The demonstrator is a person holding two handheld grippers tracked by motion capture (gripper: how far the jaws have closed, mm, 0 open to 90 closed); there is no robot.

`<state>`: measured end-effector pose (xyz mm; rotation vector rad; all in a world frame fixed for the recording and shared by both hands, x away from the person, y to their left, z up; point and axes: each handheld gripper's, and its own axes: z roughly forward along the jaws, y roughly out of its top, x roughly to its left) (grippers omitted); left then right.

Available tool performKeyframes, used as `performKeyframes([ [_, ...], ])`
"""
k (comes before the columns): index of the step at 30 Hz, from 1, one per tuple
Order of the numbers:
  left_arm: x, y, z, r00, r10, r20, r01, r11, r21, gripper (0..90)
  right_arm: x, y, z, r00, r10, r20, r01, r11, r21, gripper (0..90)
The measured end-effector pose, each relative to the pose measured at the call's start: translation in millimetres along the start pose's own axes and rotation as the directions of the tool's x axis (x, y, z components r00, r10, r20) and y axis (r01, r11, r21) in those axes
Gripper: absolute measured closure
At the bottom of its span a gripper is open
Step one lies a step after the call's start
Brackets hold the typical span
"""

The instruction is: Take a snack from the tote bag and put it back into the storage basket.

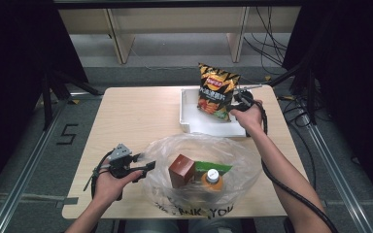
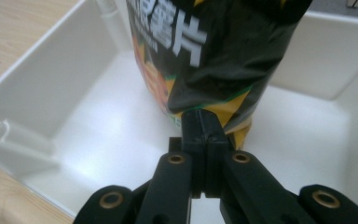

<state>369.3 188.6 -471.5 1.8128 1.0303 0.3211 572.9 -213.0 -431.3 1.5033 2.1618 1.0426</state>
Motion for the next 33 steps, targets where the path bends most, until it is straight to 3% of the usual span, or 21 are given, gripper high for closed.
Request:
performKeyframes([
  [2, 0.3, -0.1, 0.1, 1.0, -0.001, 0.002, 0.001, 1.0, -0.004, 38.5, -3.0, -3.1, 7.5, 0.9993, -0.036, 0.01, 0.036, 0.999, 0.004, 90.0],
  [4, 0.6, -0.1, -0.1, 1.0, 0.0, 0.002, 0.0, 1.0, -0.003, 38.5, -1.9, -8.3, 14.6, 0.9995, -0.03, 0.012, 0.03, 1.0, 0.003, 90.0],
  [7, 0.9, -0.1, 0.0, 1.0, 0.006, 0.001, -0.006, 1.0, -0.002, 38.5, -0.9, -14.6, 21.7, 0.9992, -0.037, -0.014, 0.038, 0.997, 0.061, 90.0],
  [8, 0.9, 0.0, 0.0, 1.0, 0.006, 0.002, -0.006, 1.0, -0.002, 38.5, 2.6, -16.6, 23.2, 0.9999, -0.012, -0.007, 0.012, 0.998, 0.068, 90.0],
  [9, 0.8, 0.1, 0.0, 1.0, 0.006, 0.002, -0.006, 1.0, -0.002, 38.5, -1.1, -18.0, 26.6, 0.998, -0.063, -0.006, 0.063, 0.996, 0.062, 90.0],
  [10, 0.8, 0.1, 0.0, 1.0, 0.006, 0.002, -0.006, 1.0, -0.002, 38.5, 0.1, -18.5, 27.4, 0.9988, -0.047, -0.013, 0.048, 0.996, 0.074, 90.0],
  [12, 0.3, -0.1, 0.4, 1.0, 0.001, 0.004, 0.0, 1.0, -0.002, 38.5, -0.5, -19.7, 29.7, 0.9981, -0.059, -0.016, 0.061, 0.994, 0.09, 90.0],
  [15, -0.5, -0.3, 0.6, 1.0, -0.005, -0.003, 0.005, 1.0, 0.001, 38.5, -0.3, -21.2, 33.9, 0.9978, -0.064, -0.014, 0.065, 0.993, 0.098, 90.0],
  [17, -0.3, -0.3, 0.9, 1.0, 0.0, 0.0, 0.0, 1.0, 0.001, 38.5, 1.3, -22.7, 37.5, 0.9971, -0.07, 0.031, 0.067, 0.994, 0.084, 90.0],
  [20, -0.3, -0.4, 0.9, 1.0, 0.002, 0.002, -0.002, 1.0, 0.005, 38.5, 1.3, -23.3, 41.0, 0.9976, -0.062, 0.031, 0.059, 0.994, 0.088, 90.0],
  [21, -0.3, -0.5, 0.9, 1.0, 0.003, 0.002, -0.003, 1.0, 0.005, 38.5, 2.6, -23.9, 43.8, 0.9986, -0.038, 0.035, 0.035, 0.996, 0.087, 90.0],
  [23, -0.3, -0.5, 0.9, 1.0, 0.002, 0.002, -0.002, 1.0, 0.004, 38.5, 0.7, -24.2, 45.5, 0.9974, -0.06, 0.038, 0.057, 0.995, 0.083, 90.0],
  [24, -0.3, -0.5, 0.8, 1.0, -0.001, 0.001, 0.001, 1.0, 0.004, 38.5, 1.5, -23.5, 46.1, 0.9986, -0.038, 0.037, 0.035, 0.996, 0.086, 90.0],
  [33, -0.2, -0.6, 0.9, 1.0, 0.0, 0.002, 0.0, 1.0, 0.005, 38.5, -5.8, -18.7, 47.8, 0.9954, -0.068, 0.067, 0.061, 0.993, 0.097, 90.0],
])
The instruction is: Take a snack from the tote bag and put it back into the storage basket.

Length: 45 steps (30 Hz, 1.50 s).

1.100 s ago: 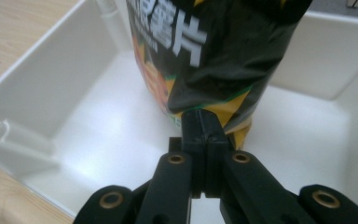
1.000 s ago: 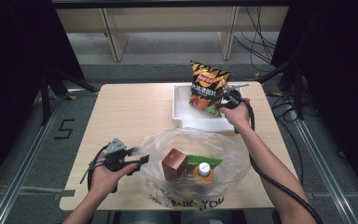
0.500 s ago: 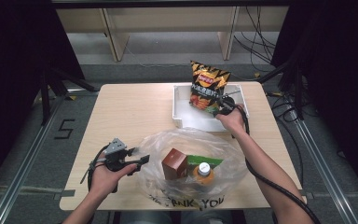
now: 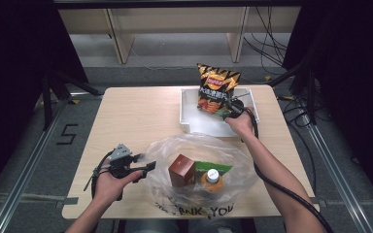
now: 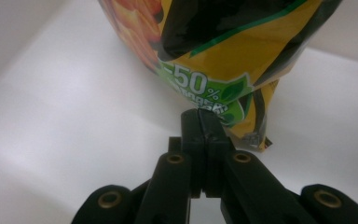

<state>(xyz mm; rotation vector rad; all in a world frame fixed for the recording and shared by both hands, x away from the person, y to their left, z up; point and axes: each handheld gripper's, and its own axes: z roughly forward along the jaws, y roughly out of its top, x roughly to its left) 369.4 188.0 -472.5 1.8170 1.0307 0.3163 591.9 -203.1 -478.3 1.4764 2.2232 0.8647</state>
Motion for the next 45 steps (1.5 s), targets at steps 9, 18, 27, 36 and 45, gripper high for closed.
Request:
performKeyframes([
  [9, 0.0, -0.1, 0.1, 1.0, 0.001, 0.0, -0.001, 1.0, 0.001, 38.5, -4.8, 6.5, 0.5, 0.9997, 0.007, 0.022, -0.006, 1.0, -0.019, 90.0],
  [18, 0.6, 0.1, -0.6, 1.0, -0.001, 0.003, 0.001, 1.0, -0.006, 38.5, -5.4, 9.9, -1.9, 0.9991, 0.02, 0.039, -0.019, 1.0, -0.015, 88.3],
  [27, 0.5, 1.2, -1.6, 1.0, 0.001, -0.002, -0.001, 0.9999, -0.014, 38.4, -3.4, 12.9, -24.7, 0.9996, -0.005, 0.028, 0.006, 0.999, -0.054, 72.5],
  [36, -0.7, 2.1, -2.6, 0.9999, -0.001, -0.013, 0.0, 0.9999, -0.017, 38.3, 2.6, 12.5, -46.5, 1.0, -0.003, 0.0, 0.003, 0.997, -0.074, 65.8],
  [45, -0.4, 2.4, -3.6, 0.9999, 0.001, -0.011, -0.001, 0.9998, -0.022, 37.9, 3.0, 6.3, -65.6, 0.9989, -0.021, -0.041, 0.017, 0.995, -0.1, 61.1],
])
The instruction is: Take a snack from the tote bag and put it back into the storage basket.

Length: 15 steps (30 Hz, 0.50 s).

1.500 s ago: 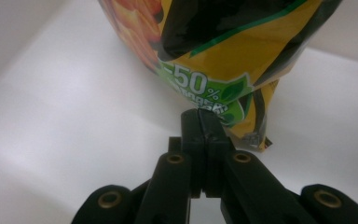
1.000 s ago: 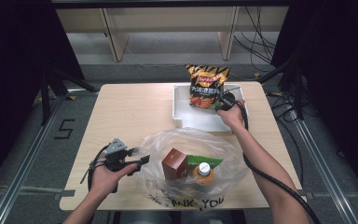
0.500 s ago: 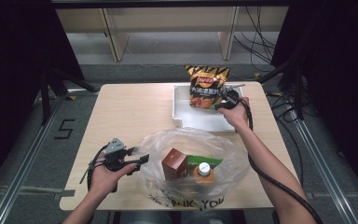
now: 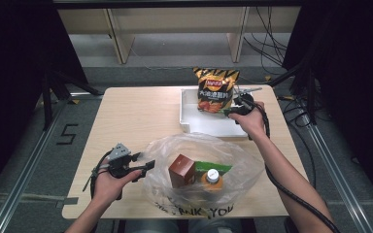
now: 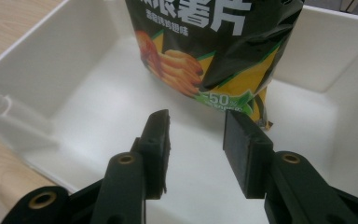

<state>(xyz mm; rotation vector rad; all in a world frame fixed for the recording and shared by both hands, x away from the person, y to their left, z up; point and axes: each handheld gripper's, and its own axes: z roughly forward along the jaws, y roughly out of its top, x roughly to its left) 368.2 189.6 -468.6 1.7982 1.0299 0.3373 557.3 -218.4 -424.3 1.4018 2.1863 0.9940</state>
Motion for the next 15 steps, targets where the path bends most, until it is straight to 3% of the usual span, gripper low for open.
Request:
performKeyframes([
  [2, -0.6, 0.0, 0.2, 1.0, -0.003, 0.001, 0.003, 1.0, -0.002, 37.9, 3.8, -1.7, -6.3, 0.9992, 0.037, -0.014, -0.037, 0.999, 0.007, 60.4],
  [4, -1.1, 0.2, 0.3, 1.0, 0.005, 0.005, -0.005, 1.0, -0.001, 37.9, 3.6, -4.3, -10.9, 0.9999, 0.005, -0.015, -0.005, 1.0, -0.007, 60.0],
  [6, -1.5, -0.1, 0.7, 1.0, -0.001, 0.005, 0.001, 1.0, 0.0, 37.9, 9.3, -6.1, -19.2, 0.9982, 0.053, -0.028, -0.053, 0.999, 0.003, 59.6],
  [7, -1.7, 0.0, 0.7, 1.0, 0.0, 0.005, 0.0, 1.0, 0.0, 37.9, 5.7, -6.7, -20.8, 0.9995, 0.003, -0.031, -0.003, 1.0, -0.015, 59.5],
  [11, -2.4, 0.3, 0.2, 1.0, 0.001, 0.003, -0.001, 1.0, -0.001, 37.9, 11.9, -11.6, -33.8, 0.9985, 0.029, -0.046, -0.03, 0.999, -0.018, 59.3],
  [13, -2.5, 0.3, 0.2, 1.0, 0.001, 0.002, -0.001, 1.0, -0.001, 37.9, 11.2, -14.8, -39.8, 0.9987, -0.009, -0.05, 0.008, 0.999, -0.031, 59.4],
  [15, -2.7, 0.4, 0.3, 1.0, 0.001, 0.002, -0.001, 1.0, -0.001, 37.9, 17.1, -17.7, -47.0, 0.9973, 0.018, -0.071, -0.02, 1.0, -0.023, 59.4],
])
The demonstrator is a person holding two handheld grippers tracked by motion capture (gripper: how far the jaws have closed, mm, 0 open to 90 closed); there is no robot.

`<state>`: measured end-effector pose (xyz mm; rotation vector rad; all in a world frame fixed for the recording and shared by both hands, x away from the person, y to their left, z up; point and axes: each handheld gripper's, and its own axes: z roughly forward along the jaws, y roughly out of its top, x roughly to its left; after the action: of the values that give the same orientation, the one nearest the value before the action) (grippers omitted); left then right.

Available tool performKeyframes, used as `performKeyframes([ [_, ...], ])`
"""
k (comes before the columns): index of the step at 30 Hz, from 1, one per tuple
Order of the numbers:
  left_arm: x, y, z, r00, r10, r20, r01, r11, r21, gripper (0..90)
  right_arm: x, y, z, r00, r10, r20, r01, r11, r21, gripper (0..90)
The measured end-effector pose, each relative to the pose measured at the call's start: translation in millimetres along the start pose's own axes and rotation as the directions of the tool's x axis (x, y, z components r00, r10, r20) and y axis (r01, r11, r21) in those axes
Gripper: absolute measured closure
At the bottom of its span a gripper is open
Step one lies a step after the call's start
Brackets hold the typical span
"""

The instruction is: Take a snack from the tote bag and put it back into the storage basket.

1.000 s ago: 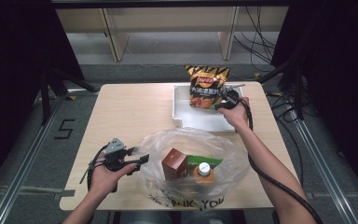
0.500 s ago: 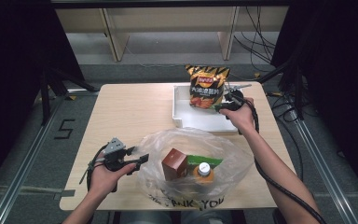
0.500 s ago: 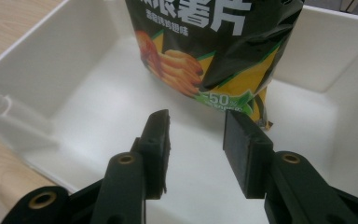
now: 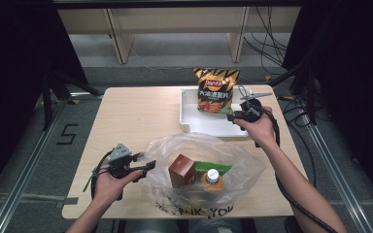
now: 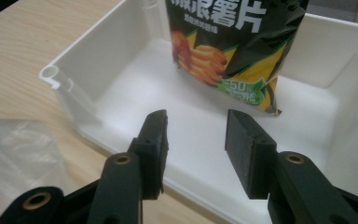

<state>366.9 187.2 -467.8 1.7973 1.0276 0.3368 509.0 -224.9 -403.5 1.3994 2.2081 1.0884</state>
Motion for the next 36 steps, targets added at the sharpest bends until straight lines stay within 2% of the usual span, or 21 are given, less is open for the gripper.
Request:
performKeyframes([
  [2, -0.7, 0.0, 0.2, 1.0, -0.005, -0.002, 0.005, 1.0, 0.0, 37.9, 4.8, -3.7, -6.4, 1.0, 0.0, -0.003, 0.0, 1.0, 0.001, 59.5],
  [6, -0.6, 0.2, 0.4, 0.9999, 0.011, 0.002, -0.011, 0.9999, 0.002, 37.8, 9.4, -8.8, -18.3, 0.9973, -0.071, -0.021, 0.07, 0.997, -0.024, 59.5],
  [7, -0.9, 0.2, 0.6, 0.9999, 0.01, 0.002, -0.01, 0.9999, 0.003, 37.9, 10.8, -10.9, -20.4, 0.9943, -0.103, -0.025, 0.102, 0.994, -0.046, 59.5],
  [8, -1.5, -0.1, 1.0, 1.0, 0.003, 0.003, -0.003, 1.0, 0.002, 37.8, 17.2, -11.7, -26.0, 0.9975, -0.06, -0.038, 0.059, 0.998, -0.031, 59.5],
  [12, -2.1, 0.1, 0.7, 1.0, 0.005, 0.003, -0.005, 1.0, 0.002, 37.8, 25.0, -17.5, -36.7, 0.9923, -0.104, -0.067, 0.101, 0.994, -0.041, 59.9],
  [13, -2.1, 0.0, 0.7, 1.0, 0.004, 0.003, -0.004, 1.0, 0.0, 37.9, 30.1, -20.0, -39.8, 0.9935, -0.084, -0.077, 0.081, 0.996, -0.039, 60.4],
  [14, -2.2, -0.1, 0.5, 1.0, 0.0, 0.0, 0.0, 1.0, -0.001, 37.8, 29.9, -21.0, -42.0, 0.9898, -0.118, -0.08, 0.115, 0.992, -0.044, 61.0],
  [15, -1.8, 0.0, 0.3, 1.0, 0.005, -0.002, -0.005, 1.0, 0.0, 37.8, 33.7, -23.1, -44.5, 0.9892, -0.108, -0.099, 0.103, 0.993, -0.05, 61.4],
  [16, -1.3, 0.0, 0.2, 0.9999, 0.011, -0.001, -0.011, 0.9999, 0.001, 37.8, 34.7, -25.0, -46.7, 0.981, -0.158, -0.113, 0.15, 0.986, -0.075, 62.2],
  [17, -1.2, 0.0, 0.2, 0.9999, 0.01, -0.001, -0.01, 0.9999, 0.0, 37.8, 37.8, -25.7, -51.6, 0.9783, -0.158, -0.134, 0.151, 0.987, -0.063, 62.6],
  [20, -1.4, 0.0, 0.1, 1.0, 0.009, -0.002, -0.009, 1.0, 0.0, 37.8, 43.8, -29.0, -59.9, 0.9641, -0.215, -0.156, 0.205, 0.976, -0.077, 64.3],
  [23, -1.3, -0.1, 0.0, 1.0, 0.008, -0.004, -0.008, 1.0, 0.0, 37.8, 51.6, -33.6, -66.2, 0.9562, -0.226, -0.187, 0.217, 0.974, -0.066, 64.6],
  [24, -1.2, -0.2, 0.0, 0.9999, 0.009, -0.005, -0.009, 1.0, 0.0, 37.8, 52.5, -34.4, -67.6, 0.9484, -0.252, -0.193, 0.242, 0.968, -0.071, 64.6],
  [25, -1.0, -0.3, -0.1, 0.9999, 0.009, -0.004, -0.009, 1.0, 0.001, 37.7, 54.3, -35.9, -70.3, 0.9448, -0.255, -0.205, 0.249, 0.967, -0.057, 64.6],
  [28, -1.1, -0.7, 0.1, 1.0, 0.001, -0.004, -0.001, 1.0, 0.0, 37.7, 57.3, -39.1, -73.6, 0.9311, -0.288, -0.224, 0.276, 0.958, -0.083, 64.3],
  [29, -1.1, -0.6, 0.1, 1.0, 0.002, -0.005, -0.002, 1.0, 0.0, 37.7, 57.9, -39.9, -77.1, 0.9247, -0.298, -0.237, 0.29, 0.955, -0.071, 63.9],
  [31, -1.1, -0.5, -0.1, 1.0, 0.002, -0.005, -0.002, 1.0, 0.0, 37.7, 60.1, -42.4, -79.3, 0.9185, -0.314, -0.241, 0.304, 0.95, -0.076, 63.1],
  [32, -1.1, -0.5, -0.2, 1.0, 0.002, -0.004, -0.002, 1.0, 0.001, 37.7, 61.6, -44.0, -80.3, 0.9196, -0.307, -0.245, 0.3, 0.952, -0.068, 62.7],
  [33, -1.1, -0.6, -0.3, 1.0, 0.003, -0.004, -0.003, 1.0, 0.001, 37.7, 61.9, -45.0, -80.1, 0.9145, -0.327, -0.238, 0.317, 0.945, -0.081, 62.3],
  [35, -0.9, -0.9, 0.0, 1.0, 0.002, -0.002, -0.002, 1.0, -0.003, 37.7, 64.4, -47.7, -80.6, 0.9134, -0.328, -0.242, 0.318, 0.945, -0.079, 61.7],
  [36, -1.0, -0.9, 0.0, 1.0, 0.001, -0.003, -0.001, 1.0, -0.003, 37.7, 63.7, -47.9, -81.2, 0.9076, -0.334, -0.255, 0.327, 0.943, -0.07, 61.4],
])
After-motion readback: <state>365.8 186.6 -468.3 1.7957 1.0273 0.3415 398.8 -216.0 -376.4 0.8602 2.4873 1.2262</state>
